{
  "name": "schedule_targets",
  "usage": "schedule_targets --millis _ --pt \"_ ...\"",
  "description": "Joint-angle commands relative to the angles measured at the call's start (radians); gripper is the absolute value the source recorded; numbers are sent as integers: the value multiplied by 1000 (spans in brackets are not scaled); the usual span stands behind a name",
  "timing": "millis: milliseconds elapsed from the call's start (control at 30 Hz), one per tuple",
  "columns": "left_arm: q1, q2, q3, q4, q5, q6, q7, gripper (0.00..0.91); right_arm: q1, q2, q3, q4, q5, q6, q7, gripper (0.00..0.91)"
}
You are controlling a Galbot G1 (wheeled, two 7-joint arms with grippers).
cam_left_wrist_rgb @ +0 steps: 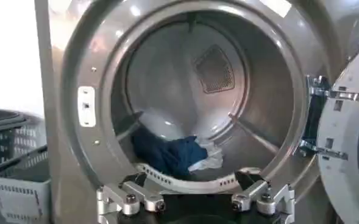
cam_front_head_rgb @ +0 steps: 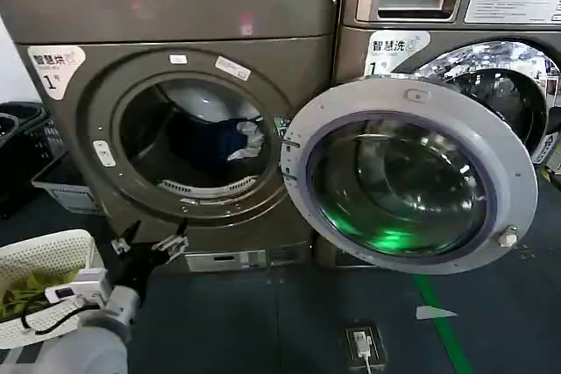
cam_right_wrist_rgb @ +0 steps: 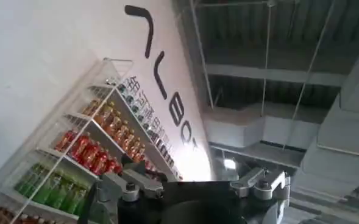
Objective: Grasp the clothes from the dryer.
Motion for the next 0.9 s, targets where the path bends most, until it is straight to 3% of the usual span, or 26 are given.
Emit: schedule_targets --millis 33,900 --pt "0 -1 0 1 1 -1 0 907 1 -1 -1 0 0 1 -1 907" --pt "-13 -3 7 13 6 0 2 907 11 3 -13 5 -4 3 -8 907"
